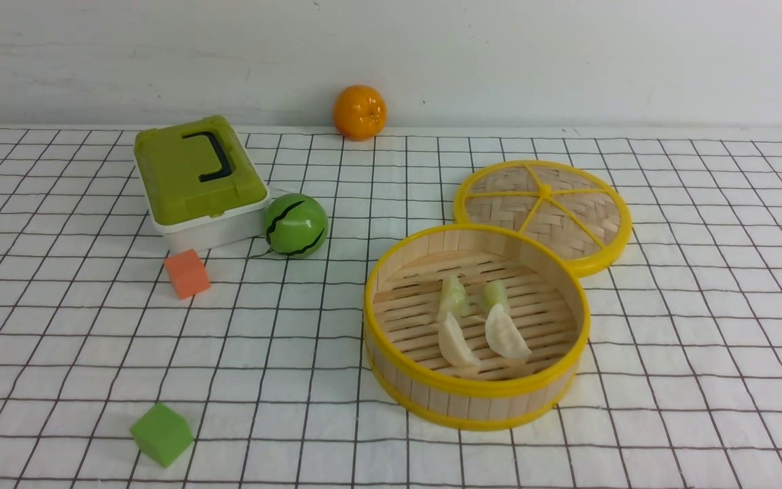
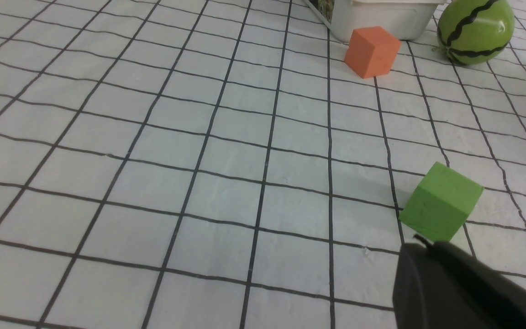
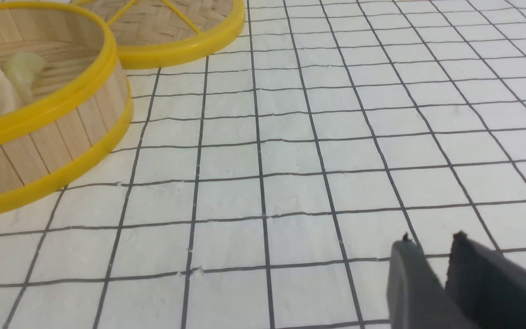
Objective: Put the dumplings into the steamer on the table with the white tablecloth.
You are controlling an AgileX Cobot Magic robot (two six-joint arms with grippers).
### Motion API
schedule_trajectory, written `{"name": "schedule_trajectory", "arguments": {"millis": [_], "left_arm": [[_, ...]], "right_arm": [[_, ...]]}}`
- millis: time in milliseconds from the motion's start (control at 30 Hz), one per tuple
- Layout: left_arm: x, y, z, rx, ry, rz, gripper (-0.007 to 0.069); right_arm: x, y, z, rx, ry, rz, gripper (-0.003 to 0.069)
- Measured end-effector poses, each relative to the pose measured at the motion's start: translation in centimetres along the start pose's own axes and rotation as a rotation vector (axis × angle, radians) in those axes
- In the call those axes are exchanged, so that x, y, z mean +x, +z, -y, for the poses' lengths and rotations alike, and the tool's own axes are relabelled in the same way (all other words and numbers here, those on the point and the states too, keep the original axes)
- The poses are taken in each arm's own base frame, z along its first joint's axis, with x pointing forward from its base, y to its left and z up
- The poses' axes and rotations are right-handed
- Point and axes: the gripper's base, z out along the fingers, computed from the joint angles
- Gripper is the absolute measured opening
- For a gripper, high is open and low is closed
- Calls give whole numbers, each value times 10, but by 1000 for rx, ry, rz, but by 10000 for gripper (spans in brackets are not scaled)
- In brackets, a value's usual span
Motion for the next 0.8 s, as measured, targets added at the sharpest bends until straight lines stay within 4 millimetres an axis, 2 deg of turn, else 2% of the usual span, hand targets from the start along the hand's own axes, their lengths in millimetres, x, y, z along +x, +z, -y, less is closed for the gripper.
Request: {"name": "schedule_trajectory", "arguments": {"millis": [800], "left_arm": [[0, 0, 0, 0, 0, 0, -8]], "right_arm": [[0, 0, 0, -1, 3, 0, 156]]}}
